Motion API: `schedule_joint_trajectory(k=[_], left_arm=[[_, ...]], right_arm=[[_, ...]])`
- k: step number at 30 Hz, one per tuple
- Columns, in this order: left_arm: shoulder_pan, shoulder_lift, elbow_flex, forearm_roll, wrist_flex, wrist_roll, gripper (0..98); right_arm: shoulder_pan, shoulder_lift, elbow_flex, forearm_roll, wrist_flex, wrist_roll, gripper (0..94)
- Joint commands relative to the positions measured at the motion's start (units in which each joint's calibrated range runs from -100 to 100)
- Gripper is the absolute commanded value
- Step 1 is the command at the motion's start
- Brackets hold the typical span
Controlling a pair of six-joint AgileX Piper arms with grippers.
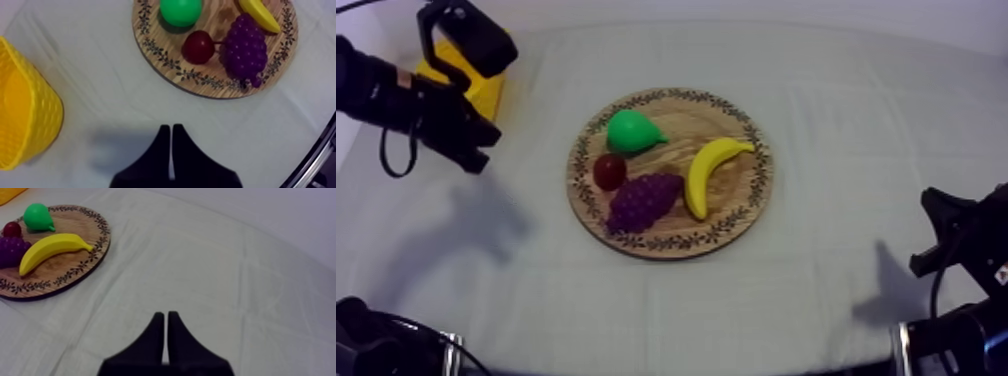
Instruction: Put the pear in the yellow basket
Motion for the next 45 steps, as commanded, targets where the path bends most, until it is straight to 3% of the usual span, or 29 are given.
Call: schedule_joint_trajectory(k=[1,10,21,34,39,45], left_arm=[[0.09,5.07,-9.40,0.13,2.67,0.01,0.0],[0.45,18.61,-26.76,1.11,9.78,0.23,0.0],[2.48,32.42,-41.88,-0.30,16.40,-0.65,0.0],[6.33,41.90,-55.23,-1.88,24.72,-14.51,0.0],[6.69,42.77,-57.87,-2.35,25.93,-15.76,0.0],[6.73,43.63,-59.49,-2.57,26.13,-13.95,0.0]], right_arm=[[-0.03,-0.04,-0.05,-0.01,0.04,0.01,0.4],[-0.03,-0.04,-0.05,-0.01,0.04,0.01,0.4],[-0.03,-0.04,-0.05,-0.01,0.04,0.01,0.4],[-0.03,-0.04,-0.05,-0.01,0.04,0.01,0.4],[-0.03,-0.04,-0.05,-0.01,0.04,0.01,0.4],[-0.03,-0.04,-0.05,-0.01,0.04,0.01,0.4]])
